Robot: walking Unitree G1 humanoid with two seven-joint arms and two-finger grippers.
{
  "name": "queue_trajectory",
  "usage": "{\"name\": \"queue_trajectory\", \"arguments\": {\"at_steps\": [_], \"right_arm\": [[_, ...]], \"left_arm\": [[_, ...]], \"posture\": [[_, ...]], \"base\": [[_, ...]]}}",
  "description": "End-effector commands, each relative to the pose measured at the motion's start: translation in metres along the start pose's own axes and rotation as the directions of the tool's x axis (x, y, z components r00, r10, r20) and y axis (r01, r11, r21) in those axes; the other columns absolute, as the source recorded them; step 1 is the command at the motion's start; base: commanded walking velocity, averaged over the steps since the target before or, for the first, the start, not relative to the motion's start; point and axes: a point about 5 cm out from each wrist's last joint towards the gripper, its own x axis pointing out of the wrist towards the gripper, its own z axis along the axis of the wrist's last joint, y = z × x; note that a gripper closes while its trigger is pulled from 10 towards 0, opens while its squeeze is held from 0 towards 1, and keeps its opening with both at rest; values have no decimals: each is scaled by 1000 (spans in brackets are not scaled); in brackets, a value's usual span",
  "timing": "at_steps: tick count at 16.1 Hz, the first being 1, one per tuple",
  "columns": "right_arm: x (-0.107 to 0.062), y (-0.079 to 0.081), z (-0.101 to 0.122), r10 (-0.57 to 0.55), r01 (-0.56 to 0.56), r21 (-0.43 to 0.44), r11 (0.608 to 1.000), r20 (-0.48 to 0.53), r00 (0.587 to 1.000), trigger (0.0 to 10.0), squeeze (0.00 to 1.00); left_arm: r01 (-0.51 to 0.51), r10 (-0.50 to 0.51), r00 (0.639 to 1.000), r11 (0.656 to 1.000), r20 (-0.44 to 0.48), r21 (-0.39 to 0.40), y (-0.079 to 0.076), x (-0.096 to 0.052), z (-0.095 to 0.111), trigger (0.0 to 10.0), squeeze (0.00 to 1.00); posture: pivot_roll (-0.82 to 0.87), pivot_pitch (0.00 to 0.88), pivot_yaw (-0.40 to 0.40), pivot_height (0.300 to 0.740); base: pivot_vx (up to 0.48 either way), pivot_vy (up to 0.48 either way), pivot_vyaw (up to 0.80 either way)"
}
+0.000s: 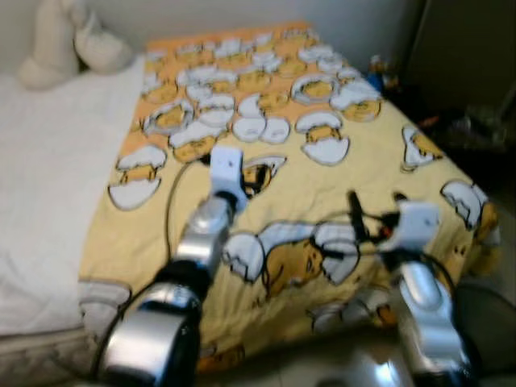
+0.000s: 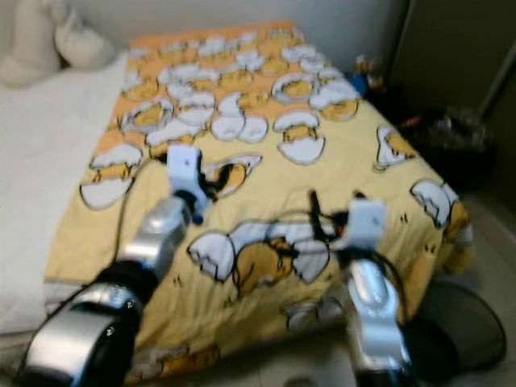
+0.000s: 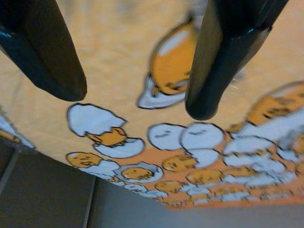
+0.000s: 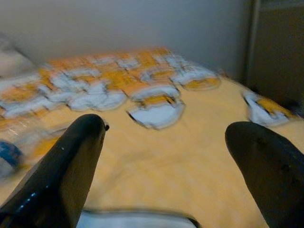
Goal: Clean up the room
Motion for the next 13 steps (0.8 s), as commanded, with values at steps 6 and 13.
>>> {"name": "queue_trajectory", "arguments": {"at_steps": [6, 13], "right_arm": [[-12, 0, 5, -10, 10, -2, 1000, -5, 1000, 10000, 0], [-82, 3, 0, -22, 19, -22, 1000, -129, 991, 10000, 0]], "left_arm": [[-133, 136, 981, 991, -138, 28, 3, 8, -5, 10000, 0], [-477, 456, 856, 878, -243, -32, 58, -4, -10, 10000, 0]], "posture": [[-301, 2, 102, 740], [-427, 180, 81, 740]], "base": [[306, 0, 0], [0, 0, 0]]}}
